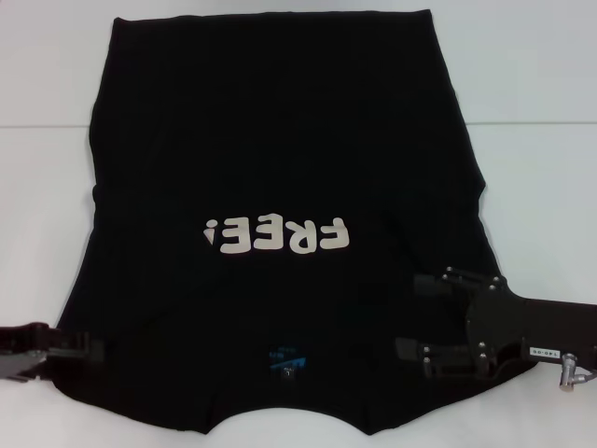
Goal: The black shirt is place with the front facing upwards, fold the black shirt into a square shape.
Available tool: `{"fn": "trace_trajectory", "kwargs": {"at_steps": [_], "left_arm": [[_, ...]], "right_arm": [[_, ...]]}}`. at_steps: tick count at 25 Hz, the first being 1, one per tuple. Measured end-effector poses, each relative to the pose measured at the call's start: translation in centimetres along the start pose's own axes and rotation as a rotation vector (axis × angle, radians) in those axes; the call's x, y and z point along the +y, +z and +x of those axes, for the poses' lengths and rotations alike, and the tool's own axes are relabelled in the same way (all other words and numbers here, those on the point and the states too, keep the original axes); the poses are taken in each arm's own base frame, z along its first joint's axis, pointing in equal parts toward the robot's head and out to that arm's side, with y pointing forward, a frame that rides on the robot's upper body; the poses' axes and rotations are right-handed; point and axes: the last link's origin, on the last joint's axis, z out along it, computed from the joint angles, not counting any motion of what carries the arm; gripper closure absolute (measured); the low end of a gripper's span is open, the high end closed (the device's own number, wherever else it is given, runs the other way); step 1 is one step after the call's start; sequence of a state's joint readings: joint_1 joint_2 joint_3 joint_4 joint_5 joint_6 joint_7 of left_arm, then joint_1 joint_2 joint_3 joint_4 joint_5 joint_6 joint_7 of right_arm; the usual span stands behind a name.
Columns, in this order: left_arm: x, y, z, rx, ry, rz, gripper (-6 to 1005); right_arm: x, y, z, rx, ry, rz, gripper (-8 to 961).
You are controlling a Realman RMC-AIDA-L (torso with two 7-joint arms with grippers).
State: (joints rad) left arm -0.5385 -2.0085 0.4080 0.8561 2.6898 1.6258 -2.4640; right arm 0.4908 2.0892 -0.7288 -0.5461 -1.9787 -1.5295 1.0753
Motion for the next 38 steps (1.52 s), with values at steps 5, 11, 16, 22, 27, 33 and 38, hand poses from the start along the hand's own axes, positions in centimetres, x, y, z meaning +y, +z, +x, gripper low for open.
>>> {"fn": "trace_trajectory", "kwargs": {"at_steps": [5, 11, 16, 22, 27, 33, 38], "left_arm": [[0.7, 0.5, 0.1, -0.039, 0.048, 0.028, 214], [1.0, 0.4, 0.5, -0.026, 0.077, 0.051, 401], [0.8, 0.4, 0.6, -0.016, 0.078, 0.060, 537], [0.5, 0.5, 0.4, -0.012, 0.078, 0.073, 671], [0.4, 0.5, 0.3, -0.006, 0.073, 0.058, 929], [0.1, 0.1, -0.3, 0.023, 0.071, 0.003, 967], [0.0, -0.1, -0.7, 0.058, 0.097, -0.041, 966]], "right_arm": [[0.0, 0.0, 0.0, -0.002, 0.001, 0.002, 8], [0.0, 0.0, -0.1, -0.007, 0.002, 0.000, 9], [0.0, 0.0, 0.0, -0.008, 0.003, 0.002, 9], [0.0, -0.1, -0.1, -0.010, 0.001, 0.004, 9], [-0.1, -0.3, -0.1, -0.017, 0.012, 0.014, 9], [-1.2, -1.7, -0.6, -0.012, 0.170, 0.053, 9], [-4.2, -5.6, -3.1, 0.070, 0.457, 0.143, 8]]}}
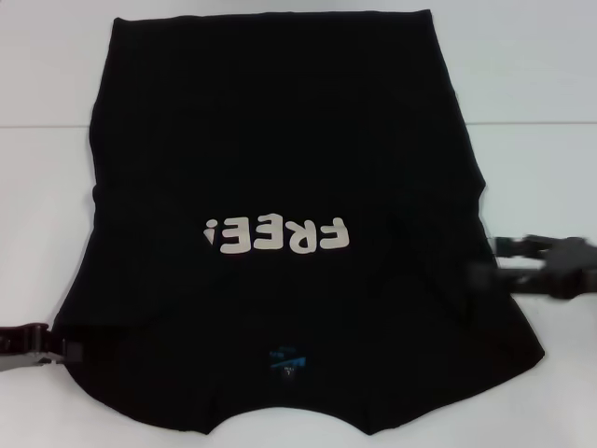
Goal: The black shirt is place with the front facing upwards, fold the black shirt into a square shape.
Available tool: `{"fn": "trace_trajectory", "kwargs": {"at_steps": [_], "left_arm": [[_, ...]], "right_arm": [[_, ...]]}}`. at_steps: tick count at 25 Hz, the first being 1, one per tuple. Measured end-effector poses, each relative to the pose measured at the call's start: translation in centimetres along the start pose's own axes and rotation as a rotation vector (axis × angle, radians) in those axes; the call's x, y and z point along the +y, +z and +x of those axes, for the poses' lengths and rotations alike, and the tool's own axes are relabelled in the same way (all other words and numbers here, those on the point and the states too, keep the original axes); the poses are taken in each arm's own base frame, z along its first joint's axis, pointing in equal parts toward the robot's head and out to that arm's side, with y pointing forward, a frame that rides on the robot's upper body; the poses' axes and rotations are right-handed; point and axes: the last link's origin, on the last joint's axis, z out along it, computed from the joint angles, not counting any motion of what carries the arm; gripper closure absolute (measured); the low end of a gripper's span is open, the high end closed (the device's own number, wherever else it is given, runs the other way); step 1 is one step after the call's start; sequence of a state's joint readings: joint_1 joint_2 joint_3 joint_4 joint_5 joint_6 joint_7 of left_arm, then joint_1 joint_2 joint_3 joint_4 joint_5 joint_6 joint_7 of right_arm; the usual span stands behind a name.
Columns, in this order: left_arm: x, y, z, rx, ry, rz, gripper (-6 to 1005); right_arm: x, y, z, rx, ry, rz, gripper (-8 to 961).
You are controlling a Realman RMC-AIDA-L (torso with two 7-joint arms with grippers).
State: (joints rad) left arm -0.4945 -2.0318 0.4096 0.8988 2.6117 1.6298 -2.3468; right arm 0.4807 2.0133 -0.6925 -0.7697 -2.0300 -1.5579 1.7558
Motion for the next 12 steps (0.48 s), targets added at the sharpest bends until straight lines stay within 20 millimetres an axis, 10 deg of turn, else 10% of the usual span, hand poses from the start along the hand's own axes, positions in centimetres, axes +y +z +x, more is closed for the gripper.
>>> {"fn": "trace_trajectory", "kwargs": {"at_steps": [12], "left_arm": [[0.7, -0.4, 0.3, 0.078, 0.116, -0.077, 967]], "right_arm": [[-2.4, -4.6, -5.2, 0.409, 0.561, 0.290, 8]]}}
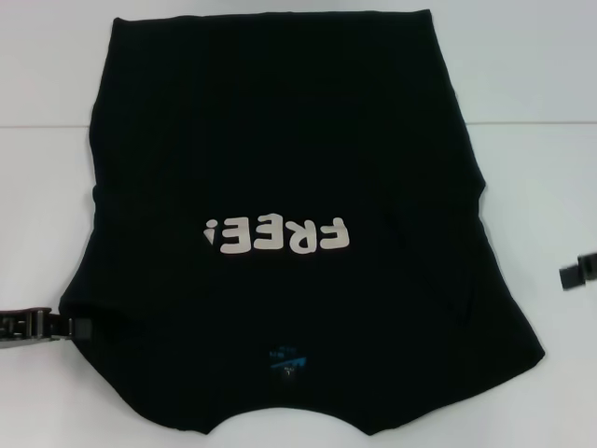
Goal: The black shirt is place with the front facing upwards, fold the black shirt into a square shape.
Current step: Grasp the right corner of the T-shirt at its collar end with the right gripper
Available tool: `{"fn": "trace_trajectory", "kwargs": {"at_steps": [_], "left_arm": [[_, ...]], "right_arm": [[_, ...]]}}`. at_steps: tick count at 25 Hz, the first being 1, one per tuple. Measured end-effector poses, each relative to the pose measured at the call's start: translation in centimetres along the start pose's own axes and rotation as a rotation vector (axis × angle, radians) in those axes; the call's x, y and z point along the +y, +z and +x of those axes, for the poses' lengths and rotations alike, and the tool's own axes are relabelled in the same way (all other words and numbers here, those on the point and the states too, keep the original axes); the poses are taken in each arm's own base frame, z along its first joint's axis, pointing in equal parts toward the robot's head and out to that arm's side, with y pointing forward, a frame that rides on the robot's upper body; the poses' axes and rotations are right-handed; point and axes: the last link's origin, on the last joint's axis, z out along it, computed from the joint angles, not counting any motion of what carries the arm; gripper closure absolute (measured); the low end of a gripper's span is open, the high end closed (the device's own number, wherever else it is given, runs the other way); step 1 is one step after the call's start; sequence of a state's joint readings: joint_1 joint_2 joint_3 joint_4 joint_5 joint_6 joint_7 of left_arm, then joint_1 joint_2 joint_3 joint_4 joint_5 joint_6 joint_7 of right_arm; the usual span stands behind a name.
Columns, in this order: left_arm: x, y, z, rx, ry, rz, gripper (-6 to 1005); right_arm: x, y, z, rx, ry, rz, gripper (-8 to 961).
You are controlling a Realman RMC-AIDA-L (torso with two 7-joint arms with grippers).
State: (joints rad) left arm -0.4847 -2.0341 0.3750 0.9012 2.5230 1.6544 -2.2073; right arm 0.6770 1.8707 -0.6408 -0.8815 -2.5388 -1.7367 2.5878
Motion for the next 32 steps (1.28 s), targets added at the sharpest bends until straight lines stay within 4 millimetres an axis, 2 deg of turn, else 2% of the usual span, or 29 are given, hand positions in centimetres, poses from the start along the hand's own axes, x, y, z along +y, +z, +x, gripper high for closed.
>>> {"fn": "trace_trajectory", "kwargs": {"at_steps": [4, 17, 24, 32], "left_arm": [[0.2, 0.0, 0.2, 0.008, 0.018, -0.008, 967], [0.1, 0.0, 0.3, 0.013, 0.021, -0.004, 966], [0.1, 0.1, 0.5, 0.016, 0.024, -0.002, 967], [0.1, 0.1, 0.5, 0.016, 0.024, -0.001, 967]], "right_arm": [[0.0, 1.4, 0.3, 0.081, 0.011, 0.059, 8], [0.1, 5.3, 1.6, 0.120, -0.024, 0.018, 9], [0.2, 6.3, 2.2, 0.134, -0.053, 0.013, 8], [0.1, 6.5, 2.1, 0.126, -0.066, 0.024, 8]]}}
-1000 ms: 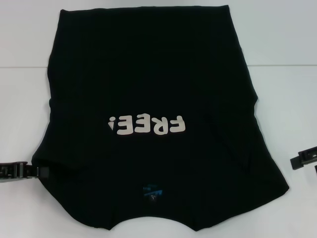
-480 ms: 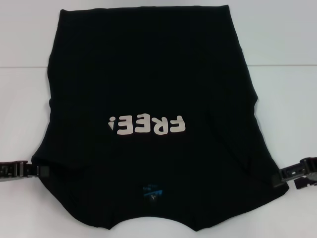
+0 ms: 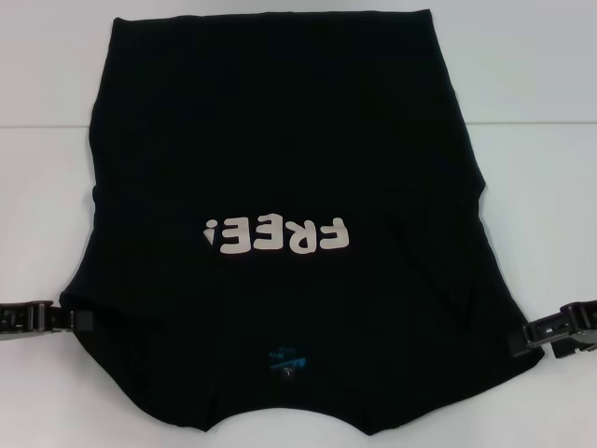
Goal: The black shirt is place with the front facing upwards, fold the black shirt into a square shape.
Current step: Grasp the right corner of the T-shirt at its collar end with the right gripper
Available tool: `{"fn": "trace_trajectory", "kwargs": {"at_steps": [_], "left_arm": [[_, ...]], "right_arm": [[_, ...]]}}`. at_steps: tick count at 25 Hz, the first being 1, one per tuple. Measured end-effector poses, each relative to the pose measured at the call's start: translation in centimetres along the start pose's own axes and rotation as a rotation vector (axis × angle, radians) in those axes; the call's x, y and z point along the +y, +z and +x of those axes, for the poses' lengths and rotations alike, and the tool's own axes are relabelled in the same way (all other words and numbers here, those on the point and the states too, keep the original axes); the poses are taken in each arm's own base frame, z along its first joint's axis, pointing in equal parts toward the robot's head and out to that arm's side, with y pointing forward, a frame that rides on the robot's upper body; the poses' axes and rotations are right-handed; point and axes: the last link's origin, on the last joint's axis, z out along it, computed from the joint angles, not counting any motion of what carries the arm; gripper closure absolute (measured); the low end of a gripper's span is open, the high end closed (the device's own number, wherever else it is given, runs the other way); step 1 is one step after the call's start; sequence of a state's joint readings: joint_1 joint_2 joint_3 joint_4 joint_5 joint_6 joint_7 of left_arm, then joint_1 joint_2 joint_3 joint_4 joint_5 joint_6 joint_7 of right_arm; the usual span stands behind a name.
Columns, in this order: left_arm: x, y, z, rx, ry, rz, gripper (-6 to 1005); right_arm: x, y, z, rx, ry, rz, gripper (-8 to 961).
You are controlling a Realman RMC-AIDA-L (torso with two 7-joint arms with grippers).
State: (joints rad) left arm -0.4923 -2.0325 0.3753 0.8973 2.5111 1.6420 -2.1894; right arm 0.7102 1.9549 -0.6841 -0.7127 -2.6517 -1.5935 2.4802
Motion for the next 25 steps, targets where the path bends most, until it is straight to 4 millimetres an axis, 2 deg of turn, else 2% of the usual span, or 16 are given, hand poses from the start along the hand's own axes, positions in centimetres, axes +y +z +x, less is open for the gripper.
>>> {"fn": "trace_trajectory", "kwargs": {"at_steps": [18, 25], "left_arm": [[-0.1, 0.0, -0.2, 0.001, -0.006, 0.000, 966], [0.0, 0.0, -0.1, 0.001, -0.004, -0.001, 967]], "right_arm": [[1.7, 1.4, -0.4, 0.013, -0.057, -0.033, 9], [1.7, 1.3, -0.4, 0.006, -0.065, -0.034, 10]]}}
